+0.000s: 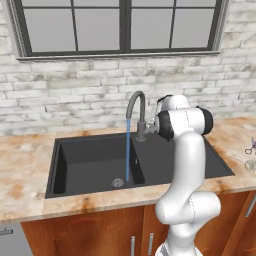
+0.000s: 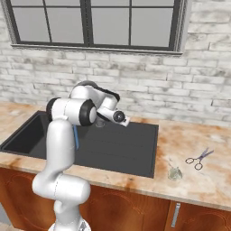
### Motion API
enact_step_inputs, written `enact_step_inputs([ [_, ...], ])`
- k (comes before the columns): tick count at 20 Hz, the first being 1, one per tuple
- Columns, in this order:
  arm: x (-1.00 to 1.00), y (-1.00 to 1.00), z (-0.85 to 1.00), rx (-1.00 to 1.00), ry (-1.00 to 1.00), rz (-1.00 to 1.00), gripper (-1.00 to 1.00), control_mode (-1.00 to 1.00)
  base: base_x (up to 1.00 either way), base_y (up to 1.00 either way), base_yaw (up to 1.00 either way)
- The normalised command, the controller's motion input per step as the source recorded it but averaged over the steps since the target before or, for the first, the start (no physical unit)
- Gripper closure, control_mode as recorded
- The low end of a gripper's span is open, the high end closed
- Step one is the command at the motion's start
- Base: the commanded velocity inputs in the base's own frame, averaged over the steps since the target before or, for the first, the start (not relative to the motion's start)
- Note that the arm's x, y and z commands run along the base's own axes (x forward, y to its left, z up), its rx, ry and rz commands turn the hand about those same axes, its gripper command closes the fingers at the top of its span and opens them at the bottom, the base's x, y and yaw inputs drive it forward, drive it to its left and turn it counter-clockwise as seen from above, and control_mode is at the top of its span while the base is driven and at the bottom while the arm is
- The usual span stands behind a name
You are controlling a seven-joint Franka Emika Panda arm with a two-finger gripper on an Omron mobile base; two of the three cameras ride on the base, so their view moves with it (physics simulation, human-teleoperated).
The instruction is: Turn on the sink faucet. Then move the garlic from the counter to the sink. Turn off the sink. Move the vegetable from the sink to the pot next to the stove. Finally move the pot to the front right burner.
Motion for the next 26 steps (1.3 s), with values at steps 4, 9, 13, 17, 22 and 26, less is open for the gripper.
enact_step_inputs([
  [4, -0.23, -0.13, 0.39, 0.0, 0.0, -0.04, -1.0, -1.0, 0.0, 0.0, 0.0],
  [9, -0.06, -0.04, 0.25, 0.0, 0.0, -0.05, -1.0, -1.0, 0.0, 0.0, 0.0],
  [13, 0.0, -0.07, 0.02, 0.01, -0.05, 0.0, -1.0, -1.0, 0.0, 0.0, 0.0],
  [17, -0.09, -0.22, 0.28, 0.05, -0.02, -0.02, -1.0, -1.0, 0.0, 0.0, 0.0],
  [22, -0.38, -0.24, 0.5, 0.04, 0.0, -0.02, -1.0, -1.0, 0.0, 0.0, 0.0],
  [26, -0.58, -0.15, 0.65, 0.03, 0.0, -0.01, -1.0, -1.0, 0.0, 0.0, 0.0],
])
